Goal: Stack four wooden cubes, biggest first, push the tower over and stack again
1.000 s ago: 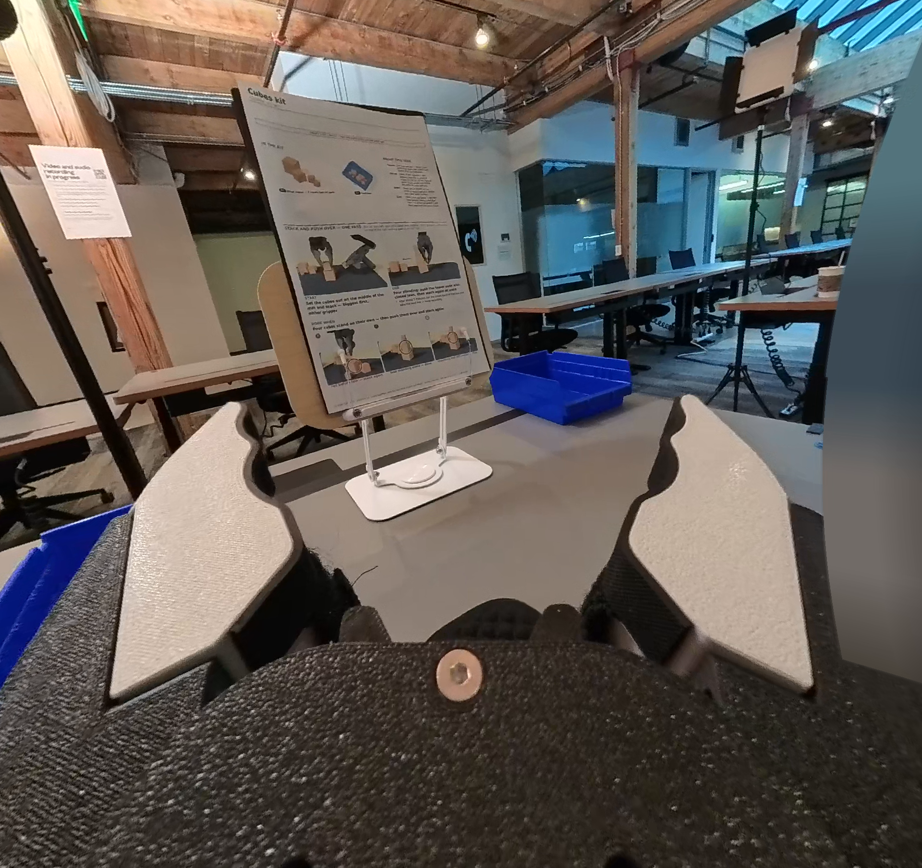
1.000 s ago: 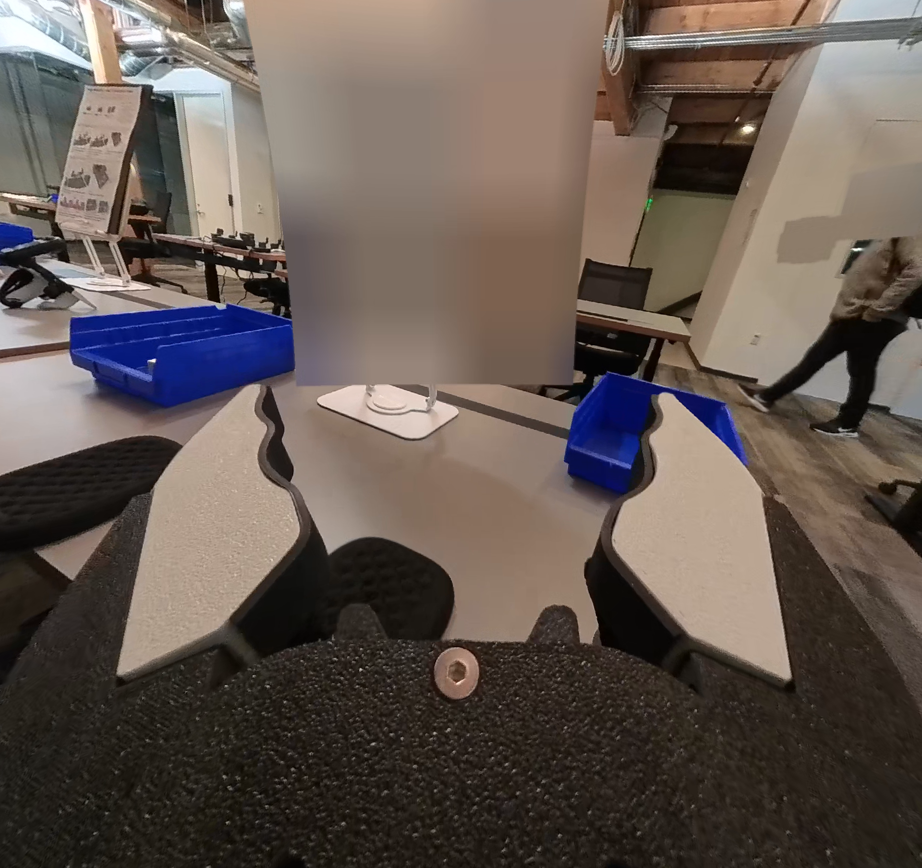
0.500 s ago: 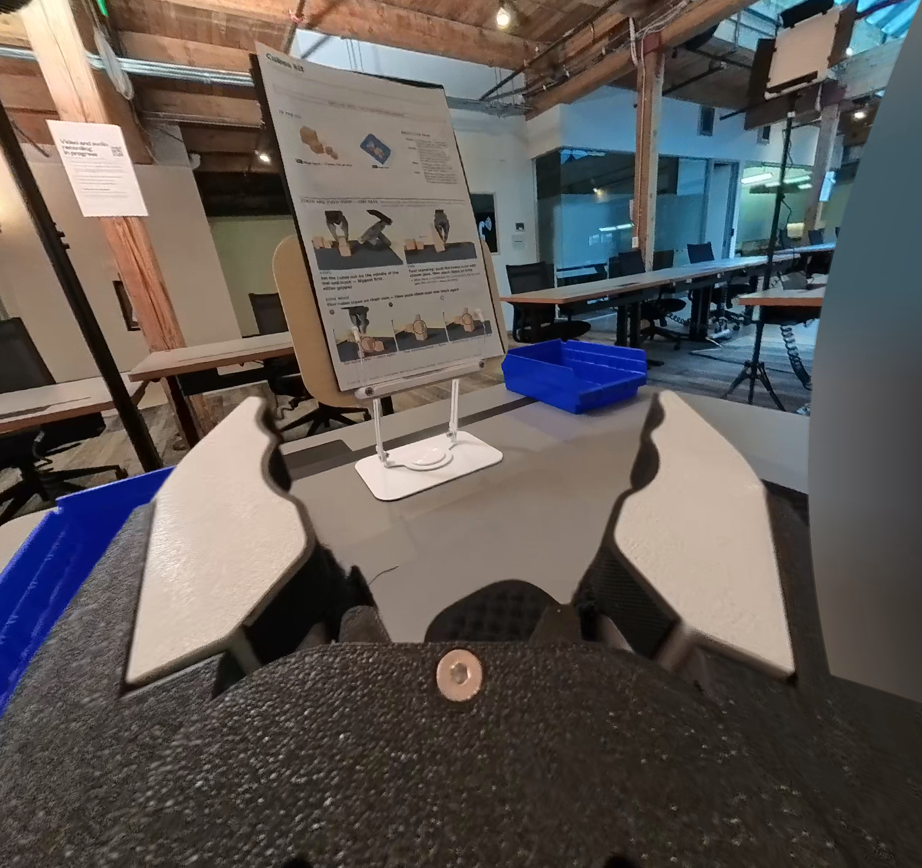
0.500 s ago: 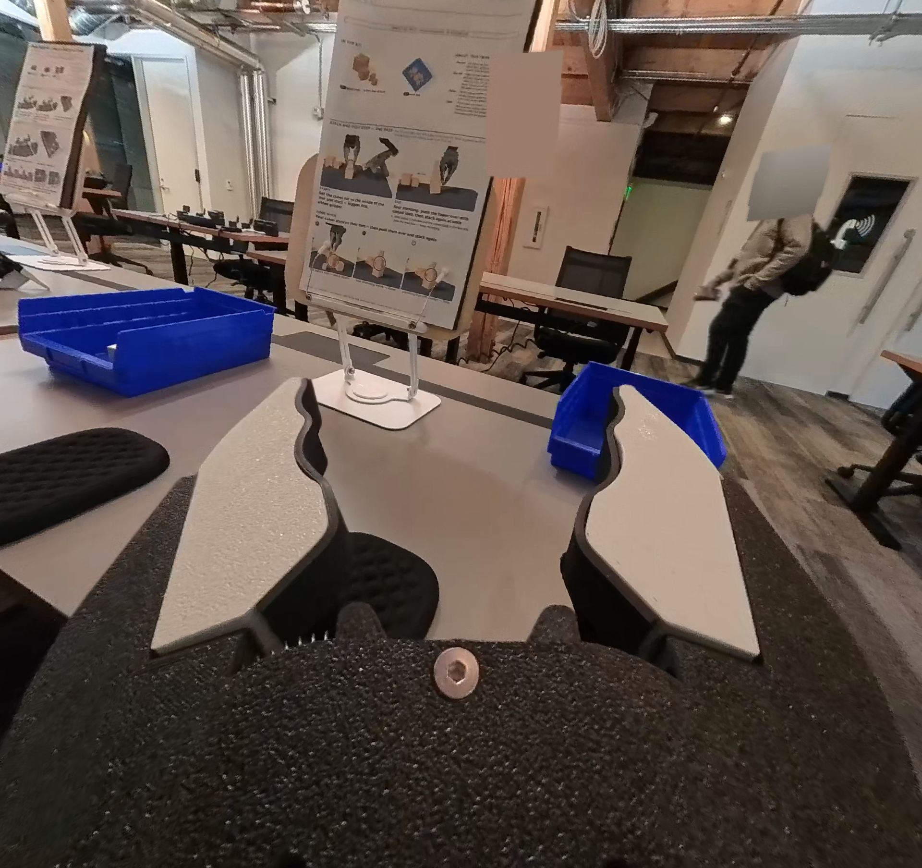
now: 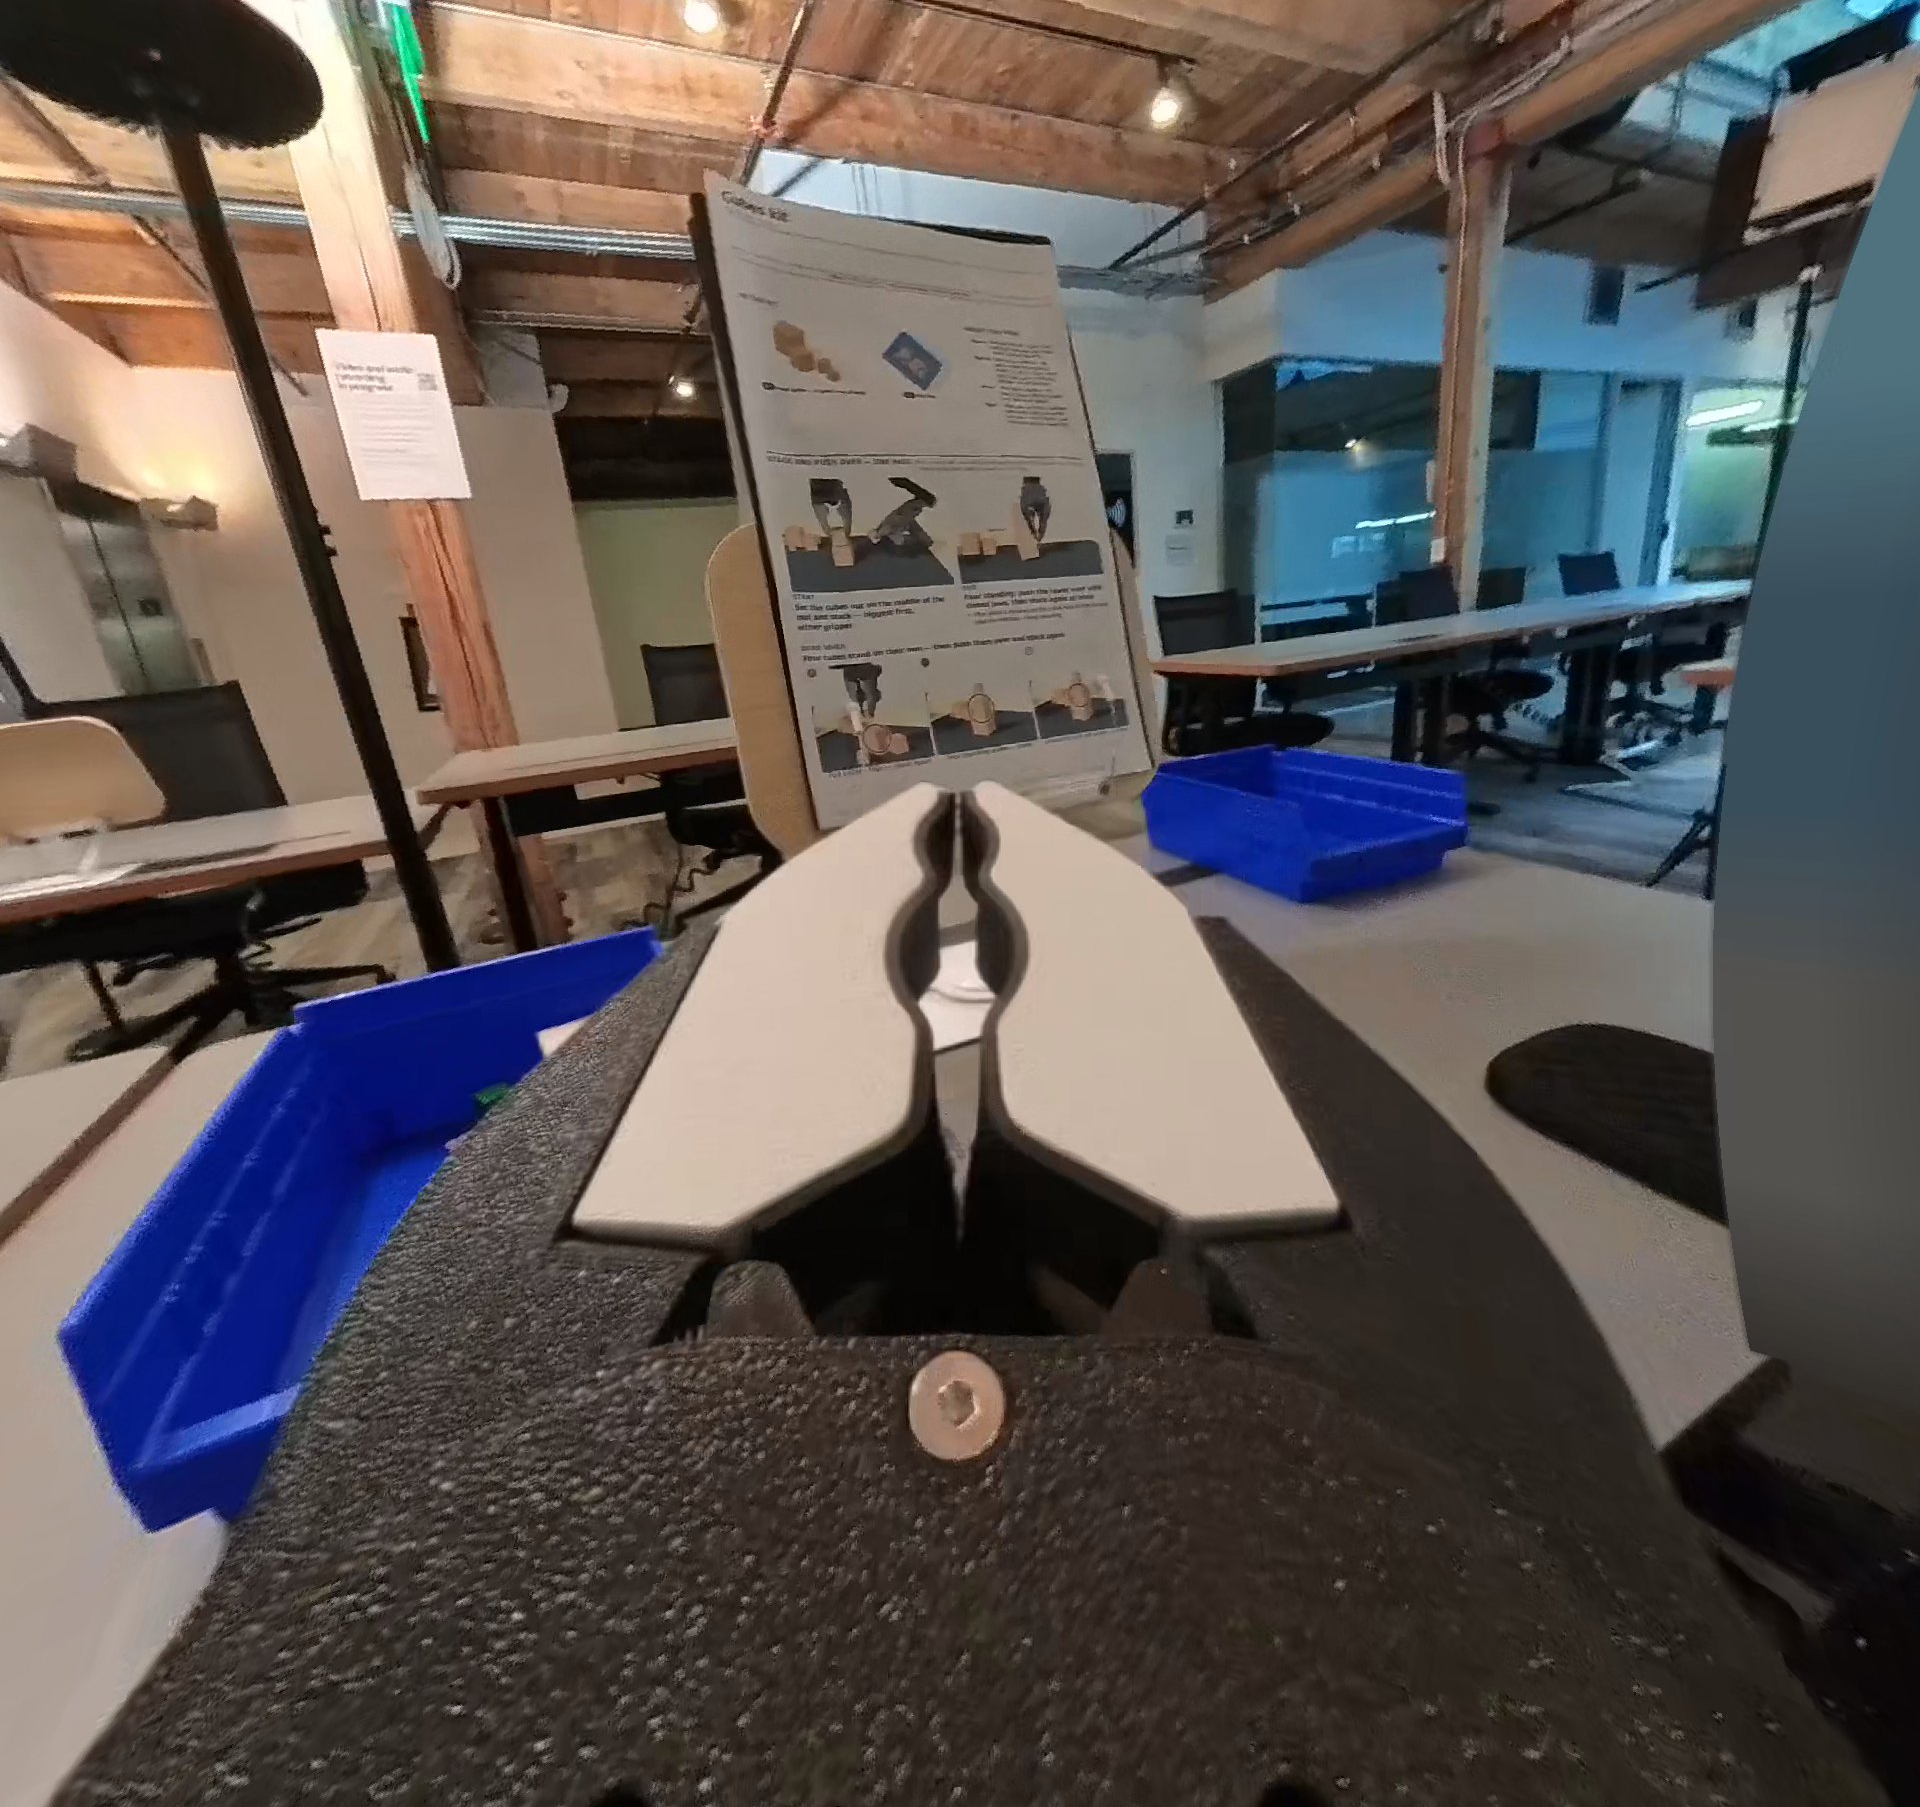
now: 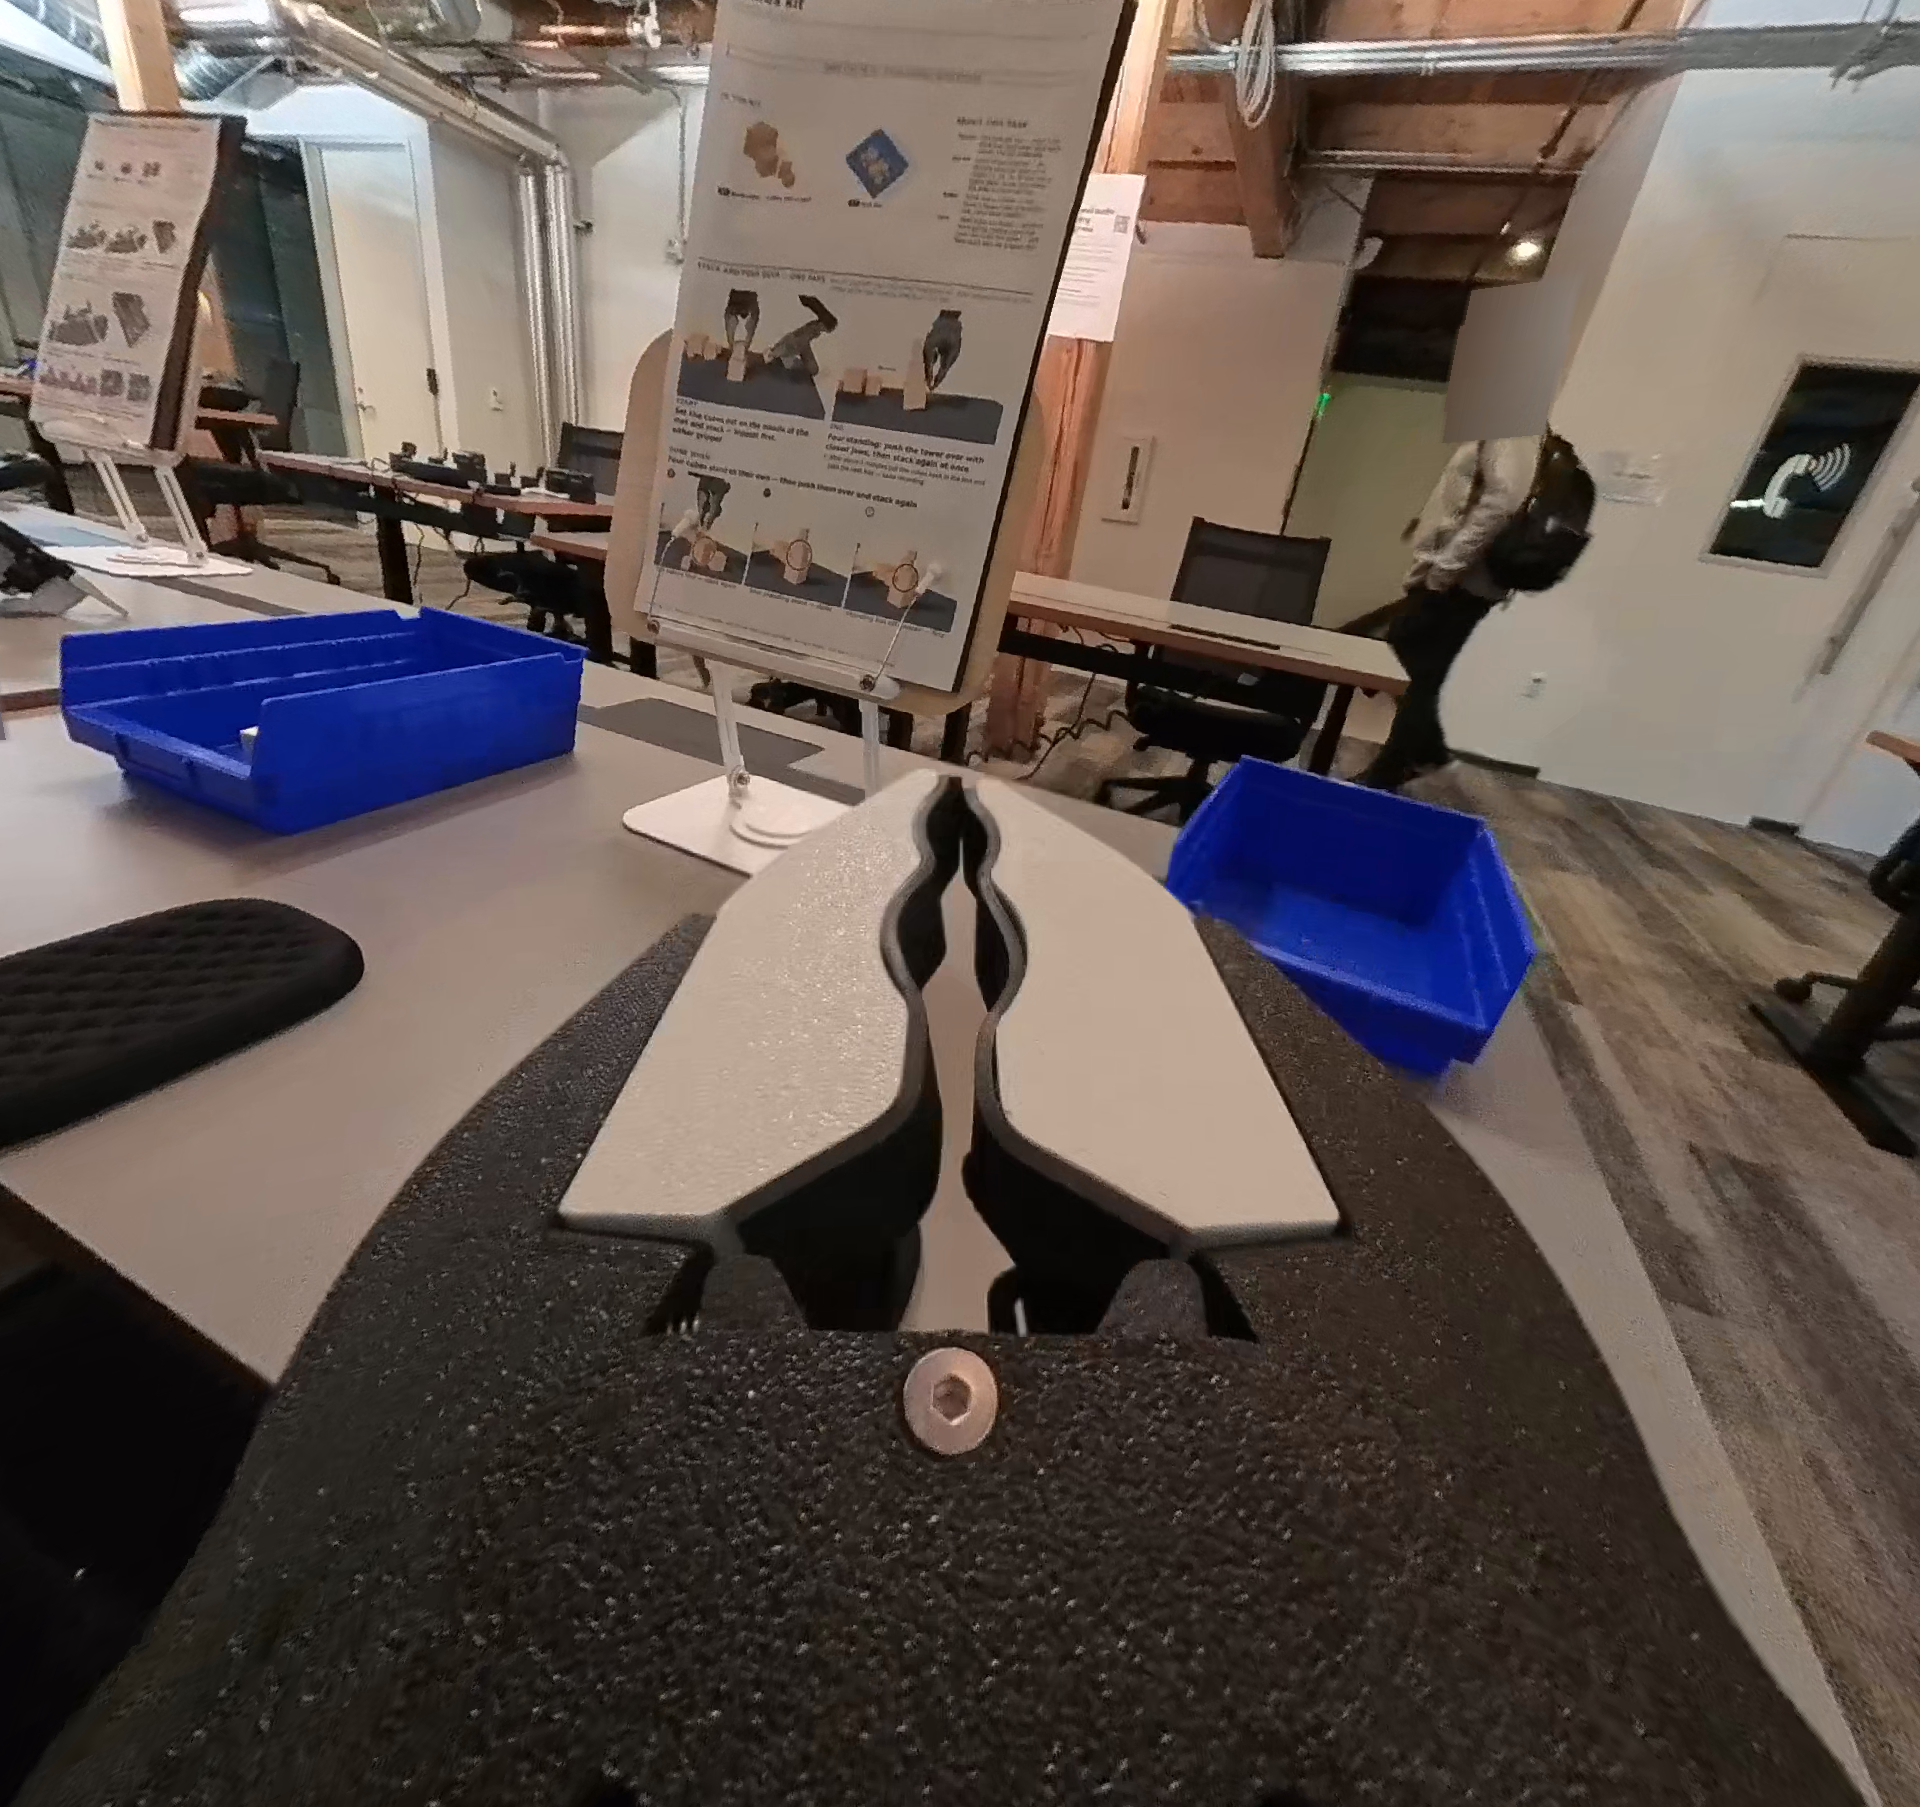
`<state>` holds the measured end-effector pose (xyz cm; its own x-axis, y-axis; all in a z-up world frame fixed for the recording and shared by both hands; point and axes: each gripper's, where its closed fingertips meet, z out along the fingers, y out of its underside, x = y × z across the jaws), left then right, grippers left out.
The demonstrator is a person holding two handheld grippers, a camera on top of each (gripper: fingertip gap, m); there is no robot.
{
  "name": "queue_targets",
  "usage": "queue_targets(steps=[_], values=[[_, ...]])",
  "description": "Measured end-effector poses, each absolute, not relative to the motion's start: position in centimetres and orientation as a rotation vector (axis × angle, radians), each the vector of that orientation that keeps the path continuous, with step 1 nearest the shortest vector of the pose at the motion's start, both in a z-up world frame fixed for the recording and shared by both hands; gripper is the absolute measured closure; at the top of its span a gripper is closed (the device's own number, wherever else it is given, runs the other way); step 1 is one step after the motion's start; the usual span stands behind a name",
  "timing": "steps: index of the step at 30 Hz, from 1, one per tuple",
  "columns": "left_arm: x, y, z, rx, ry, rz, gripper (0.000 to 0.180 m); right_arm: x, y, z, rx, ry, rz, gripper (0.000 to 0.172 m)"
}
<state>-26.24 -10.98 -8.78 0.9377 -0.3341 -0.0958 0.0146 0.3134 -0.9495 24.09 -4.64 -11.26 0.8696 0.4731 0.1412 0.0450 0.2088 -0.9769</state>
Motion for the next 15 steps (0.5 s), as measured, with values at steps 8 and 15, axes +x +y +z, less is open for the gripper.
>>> queue_targets(steps=[8,15], values=[[-27.1,-9.2,-10.0,-1.330,0.254,-0.142,0.118,23.7,-2.8,-12.5,-1.416,-0.474,0.212,0.138],[-27.9,-8.1,-10.6,-1.385,0.194,-0.127,0.040,23.4,-1.5,-12.5,-1.440,-0.457,0.235,0.084]])
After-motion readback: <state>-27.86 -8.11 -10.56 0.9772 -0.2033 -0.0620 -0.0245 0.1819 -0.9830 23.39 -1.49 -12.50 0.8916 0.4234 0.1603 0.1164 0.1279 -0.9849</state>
